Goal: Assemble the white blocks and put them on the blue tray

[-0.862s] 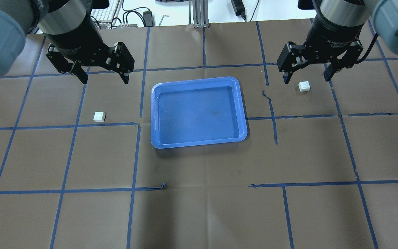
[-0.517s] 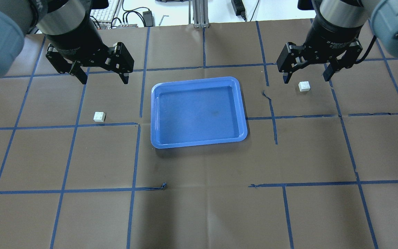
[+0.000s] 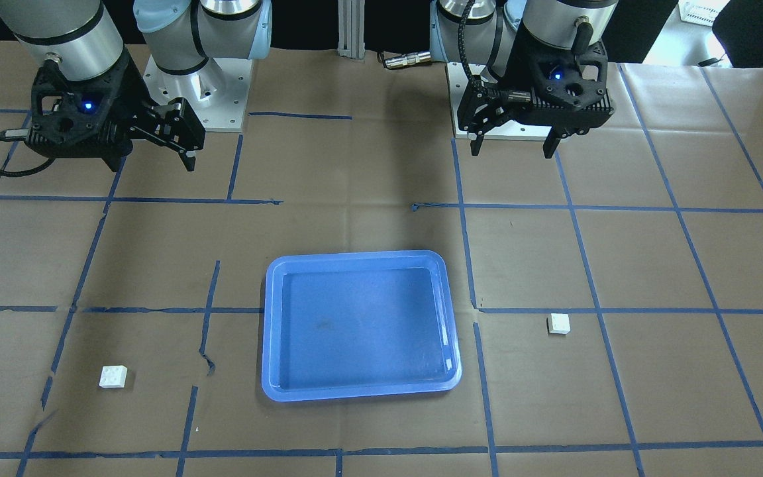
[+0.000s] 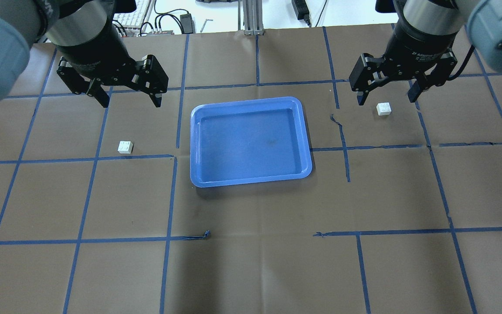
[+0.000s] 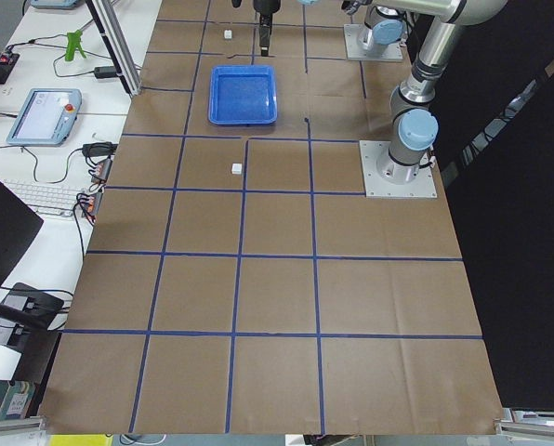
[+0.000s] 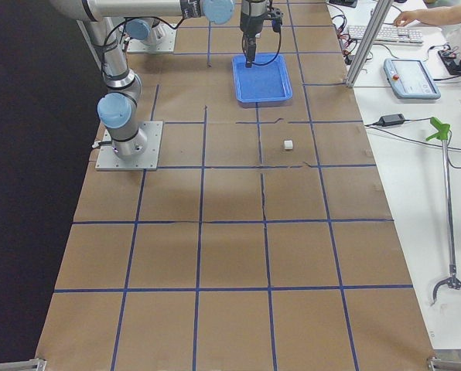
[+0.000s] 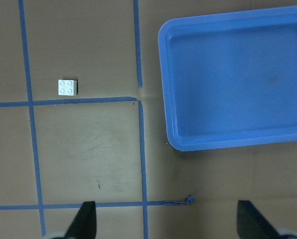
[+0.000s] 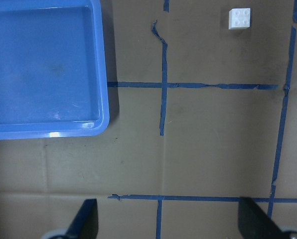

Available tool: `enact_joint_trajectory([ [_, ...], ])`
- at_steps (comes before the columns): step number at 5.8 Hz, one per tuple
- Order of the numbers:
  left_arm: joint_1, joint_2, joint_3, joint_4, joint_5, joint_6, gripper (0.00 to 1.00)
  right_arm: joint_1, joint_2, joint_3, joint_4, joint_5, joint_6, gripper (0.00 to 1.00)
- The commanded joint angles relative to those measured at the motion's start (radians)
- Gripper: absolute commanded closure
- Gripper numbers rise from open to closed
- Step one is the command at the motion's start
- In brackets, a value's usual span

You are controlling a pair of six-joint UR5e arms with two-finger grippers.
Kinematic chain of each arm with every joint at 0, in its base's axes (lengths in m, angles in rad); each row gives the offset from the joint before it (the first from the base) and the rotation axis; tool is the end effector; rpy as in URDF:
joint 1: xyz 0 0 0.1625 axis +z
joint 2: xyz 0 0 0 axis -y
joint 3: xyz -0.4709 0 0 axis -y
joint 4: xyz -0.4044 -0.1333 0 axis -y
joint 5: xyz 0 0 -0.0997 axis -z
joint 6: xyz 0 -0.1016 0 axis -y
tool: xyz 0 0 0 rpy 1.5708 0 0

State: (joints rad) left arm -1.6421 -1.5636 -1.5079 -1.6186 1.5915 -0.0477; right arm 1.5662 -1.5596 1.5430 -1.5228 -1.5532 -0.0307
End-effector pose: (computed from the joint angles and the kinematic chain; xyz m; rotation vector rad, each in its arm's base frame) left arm -0.1666 -0.4913 0.5624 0.0365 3.1218 -0.0367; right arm 0.1328 -0.5067 0.5354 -0.0403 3.1228 0.0485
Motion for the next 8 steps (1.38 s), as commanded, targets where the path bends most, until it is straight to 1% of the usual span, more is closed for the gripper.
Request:
enact_joint_trajectory([
  [1,0.113,-0.022,-0.038,0.0,-0.002,0.023,0.01,-0.005,0.001,-0.006,0.001,0.002,-0.042,0.0],
  [2,0.21,-0.029,-0.067,0.003,-0.01,0.101,0.01,-0.008,0.004,-0.007,-0.002,0.001,-0.224,0.0],
  [3,0.287,-0.05,-0.095,0.009,-0.01,0.227,0.01,-0.015,0.01,-0.001,-0.007,-0.005,-0.368,0.0],
  [4,0.326,-0.094,-0.103,0.099,-0.008,0.302,0.01,-0.023,0.025,-0.003,-0.01,-0.004,-0.528,0.0],
  [5,0.332,-0.155,-0.106,0.156,-0.01,0.31,0.01,-0.026,0.05,-0.009,-0.052,-0.011,-0.721,0.0],
  [6,0.334,-0.208,-0.138,0.246,-0.01,0.319,0.01,-0.061,0.073,-0.014,-0.115,-0.011,-0.915,0.0],
  [7,0.334,-0.273,-0.212,0.408,-0.008,0.331,0.01,-0.11,0.096,-0.021,-0.119,-0.005,-1.145,0.0],
  [8,0.335,-0.332,-0.288,0.557,-0.01,0.335,0.01,-0.148,0.146,-0.061,-0.129,-0.002,-1.43,0.01],
])
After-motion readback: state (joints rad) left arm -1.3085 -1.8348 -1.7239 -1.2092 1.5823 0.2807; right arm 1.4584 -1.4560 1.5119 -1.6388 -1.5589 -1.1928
